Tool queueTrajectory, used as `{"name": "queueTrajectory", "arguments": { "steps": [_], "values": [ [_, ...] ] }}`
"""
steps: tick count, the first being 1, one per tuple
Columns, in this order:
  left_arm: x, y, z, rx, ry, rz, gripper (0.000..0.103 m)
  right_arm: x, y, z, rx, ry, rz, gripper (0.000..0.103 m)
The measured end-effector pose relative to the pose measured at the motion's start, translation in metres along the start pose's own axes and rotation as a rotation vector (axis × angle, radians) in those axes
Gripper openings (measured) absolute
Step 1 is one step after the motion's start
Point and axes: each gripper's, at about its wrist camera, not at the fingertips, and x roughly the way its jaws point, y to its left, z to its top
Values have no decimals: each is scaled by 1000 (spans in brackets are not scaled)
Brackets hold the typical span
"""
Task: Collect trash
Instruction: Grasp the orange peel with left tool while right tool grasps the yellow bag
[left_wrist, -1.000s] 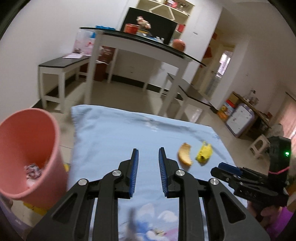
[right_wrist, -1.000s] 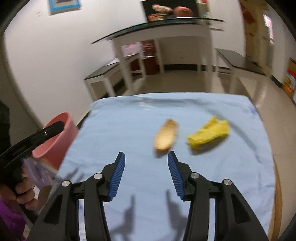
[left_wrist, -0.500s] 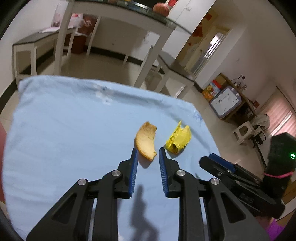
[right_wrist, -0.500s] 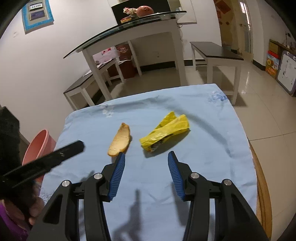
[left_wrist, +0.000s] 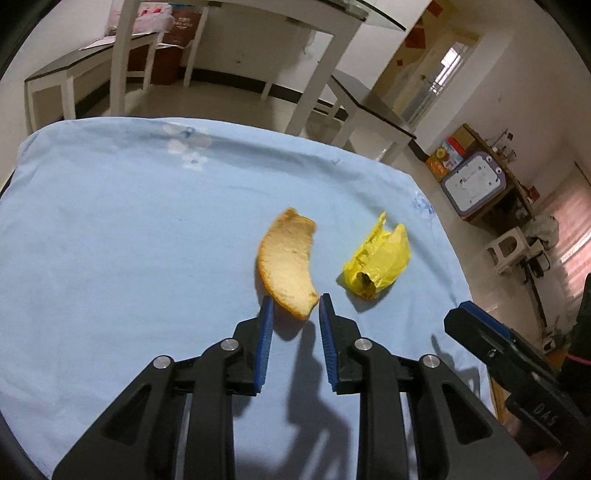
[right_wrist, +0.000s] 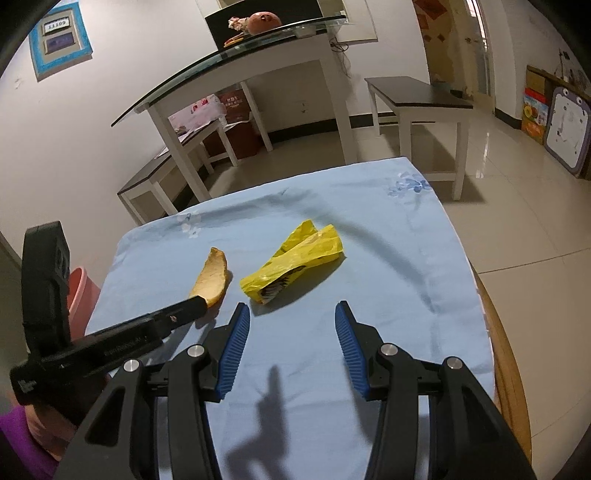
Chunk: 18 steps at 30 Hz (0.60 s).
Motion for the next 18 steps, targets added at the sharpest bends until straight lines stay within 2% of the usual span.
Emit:
{"name": "queueTrajectory", "arguments": {
  "steps": [2, 4, 6, 12, 18],
  "values": [
    [2, -1, -1, -1, 0, -5, 24, 1, -1, 0, 7, 1, 9, 48],
    [1, -1, -1, -4, -7, -5, 18, 3, 0, 1, 21, 0, 26, 48],
    [0, 1, -1, -11, -13, 2, 6, 5, -1, 4, 47, 0, 48, 49],
    [-7, 6, -1, -17, -34, 12, 3, 17, -4, 18, 167, 18, 116, 55],
    [-17, 7, -2, 22, -62, 18, 3, 46, -4, 25, 236, 68, 76, 55]
  ]
}}
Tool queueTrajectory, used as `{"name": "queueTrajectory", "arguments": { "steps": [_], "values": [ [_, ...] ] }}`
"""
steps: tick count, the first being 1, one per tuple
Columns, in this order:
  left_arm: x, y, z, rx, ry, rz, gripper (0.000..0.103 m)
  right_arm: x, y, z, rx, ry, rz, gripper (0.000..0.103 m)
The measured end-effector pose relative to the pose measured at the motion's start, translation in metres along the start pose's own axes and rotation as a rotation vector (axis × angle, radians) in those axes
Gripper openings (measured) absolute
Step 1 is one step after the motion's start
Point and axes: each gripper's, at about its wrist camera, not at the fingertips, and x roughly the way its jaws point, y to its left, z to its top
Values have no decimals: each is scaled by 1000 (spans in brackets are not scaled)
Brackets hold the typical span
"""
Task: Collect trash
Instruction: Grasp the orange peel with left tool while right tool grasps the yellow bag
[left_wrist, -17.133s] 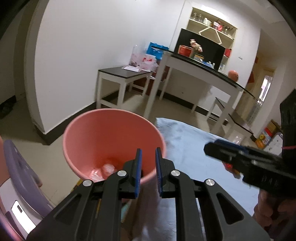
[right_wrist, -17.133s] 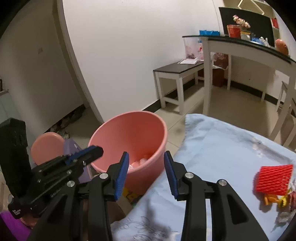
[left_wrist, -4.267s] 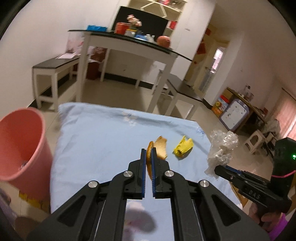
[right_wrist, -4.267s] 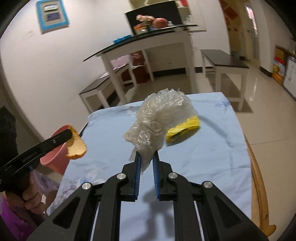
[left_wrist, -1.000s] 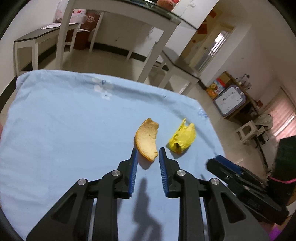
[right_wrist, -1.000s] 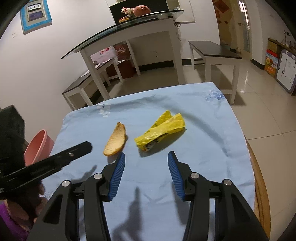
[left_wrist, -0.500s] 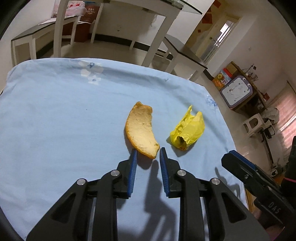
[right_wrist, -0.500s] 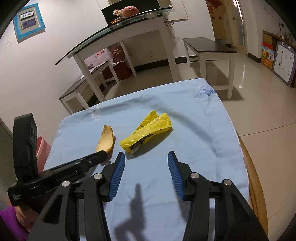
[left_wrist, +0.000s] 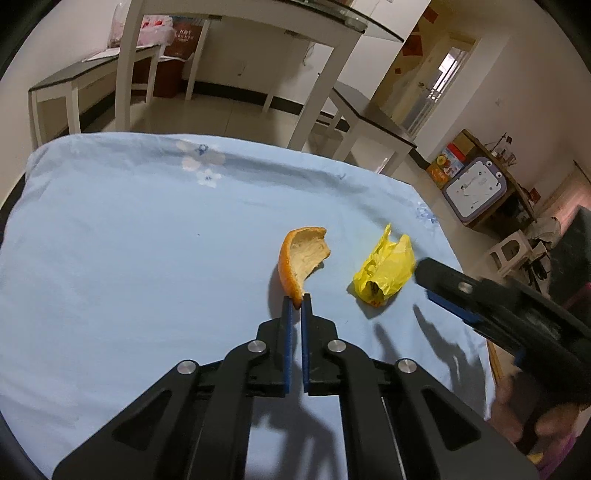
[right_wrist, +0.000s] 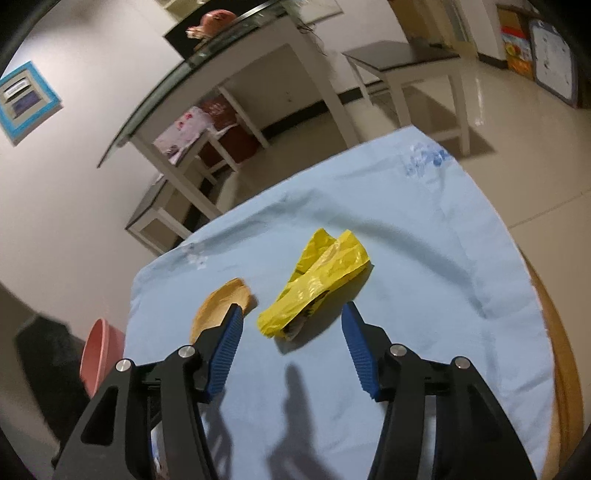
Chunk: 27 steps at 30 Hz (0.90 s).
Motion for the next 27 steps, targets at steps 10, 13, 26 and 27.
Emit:
{"name": "queueTrajectory", "arguments": {
  "steps": [10, 13, 26, 27],
  "values": [
    [-30, 14, -6, 8, -46, 14, 3, 34, 12, -2, -53, 15, -116, 13],
    [-36, 19, -8, -8, -50, 27, 3, 28, 19, -4, -106, 0, -117, 5],
    [-80, 45, -10, -65, -123, 86, 3, -15, 76, -41, -304, -17, -23, 4],
    [-85, 47, -11, -70, -134, 93, 3, -16, 81, -44, -315, -15, -16, 4]
  ]
}}
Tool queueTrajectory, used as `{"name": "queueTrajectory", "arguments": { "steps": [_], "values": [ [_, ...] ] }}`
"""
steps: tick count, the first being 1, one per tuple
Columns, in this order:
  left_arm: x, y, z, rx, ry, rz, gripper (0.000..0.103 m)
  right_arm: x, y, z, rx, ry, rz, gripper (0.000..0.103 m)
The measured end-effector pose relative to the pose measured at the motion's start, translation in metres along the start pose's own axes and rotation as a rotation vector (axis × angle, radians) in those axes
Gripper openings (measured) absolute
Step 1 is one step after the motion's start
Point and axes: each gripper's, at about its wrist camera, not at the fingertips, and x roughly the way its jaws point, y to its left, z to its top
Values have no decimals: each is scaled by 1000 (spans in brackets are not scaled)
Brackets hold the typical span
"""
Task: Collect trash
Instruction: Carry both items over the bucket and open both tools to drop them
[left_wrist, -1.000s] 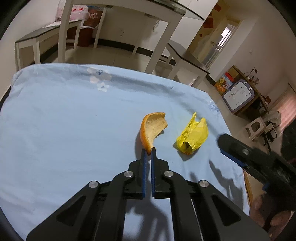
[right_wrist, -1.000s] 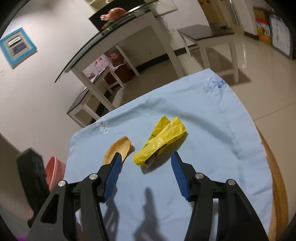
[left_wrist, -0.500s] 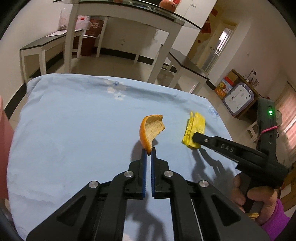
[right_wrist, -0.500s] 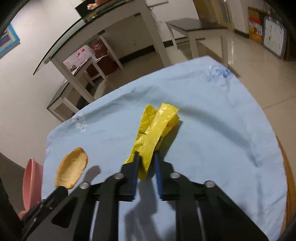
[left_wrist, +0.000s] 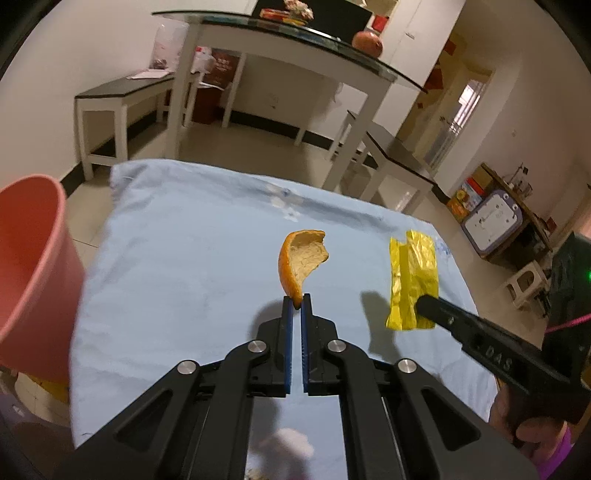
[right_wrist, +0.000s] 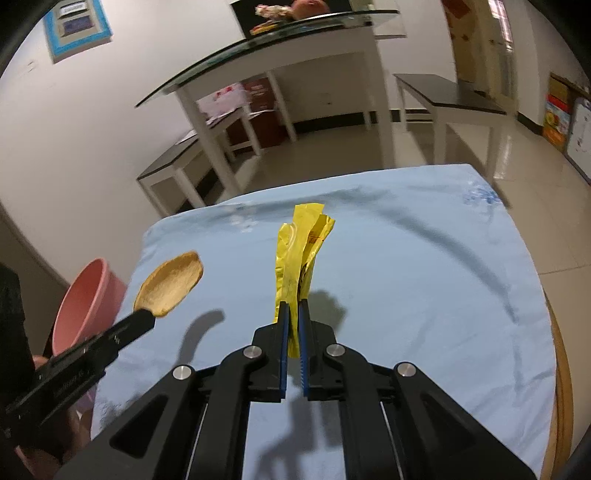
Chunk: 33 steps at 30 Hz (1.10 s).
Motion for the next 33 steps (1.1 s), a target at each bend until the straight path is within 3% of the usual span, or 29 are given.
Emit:
{"name": "queueTrajectory", "arguments": {
  "steps": [18, 33],
  "values": [
    [-73, 55, 8, -63, -149, 120, 3, -16, 91, -5, -175, -13, 112, 4],
    [-135, 149, 11, -154, -246, 298, 3, 7, 223, 9, -339, -10, 284, 4]
  ]
}}
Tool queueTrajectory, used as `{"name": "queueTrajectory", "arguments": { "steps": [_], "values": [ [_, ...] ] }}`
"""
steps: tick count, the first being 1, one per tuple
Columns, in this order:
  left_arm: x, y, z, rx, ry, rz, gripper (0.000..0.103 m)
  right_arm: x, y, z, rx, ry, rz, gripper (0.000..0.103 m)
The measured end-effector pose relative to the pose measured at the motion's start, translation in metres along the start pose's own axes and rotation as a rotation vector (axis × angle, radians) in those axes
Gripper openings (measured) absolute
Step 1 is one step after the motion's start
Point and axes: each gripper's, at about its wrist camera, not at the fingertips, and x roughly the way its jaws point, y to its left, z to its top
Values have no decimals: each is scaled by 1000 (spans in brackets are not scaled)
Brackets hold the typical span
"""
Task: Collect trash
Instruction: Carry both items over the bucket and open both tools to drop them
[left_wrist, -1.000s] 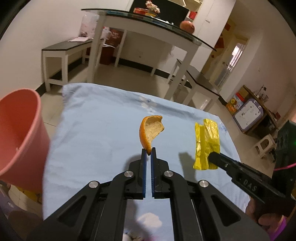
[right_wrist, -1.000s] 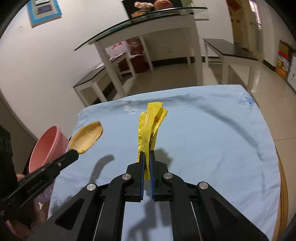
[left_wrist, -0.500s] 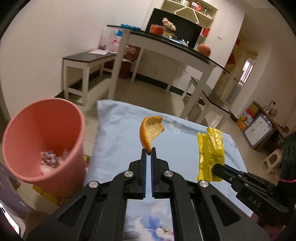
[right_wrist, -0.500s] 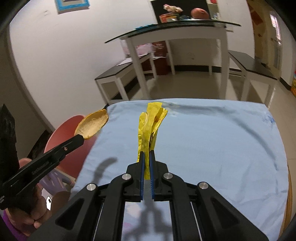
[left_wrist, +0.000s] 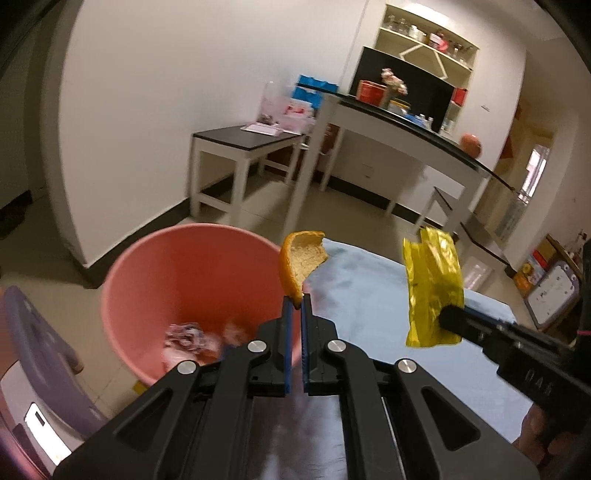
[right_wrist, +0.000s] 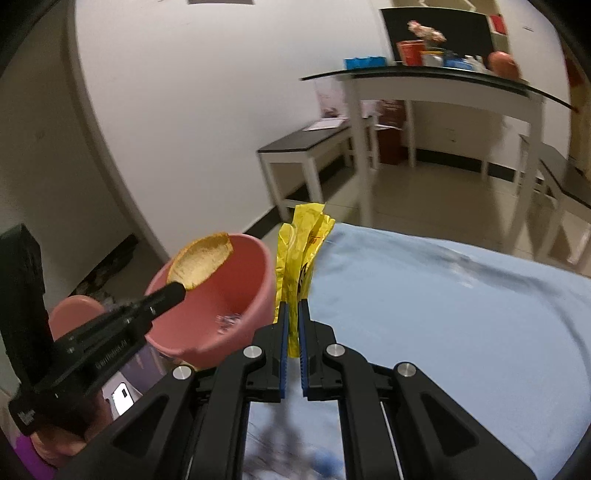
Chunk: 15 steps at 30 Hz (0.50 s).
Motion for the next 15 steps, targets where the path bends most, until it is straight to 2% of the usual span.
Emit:
{"name": "queueTrajectory", "arguments": {
  "steps": [6, 15],
  "values": [
    [-4, 38, -1, -33, 3, 48, 3, 26, 35, 11, -37, 26, 41, 4],
    [4, 66, -10, -64, 44, 75, 3, 68, 63, 9, -69, 91, 69, 4]
  ]
}}
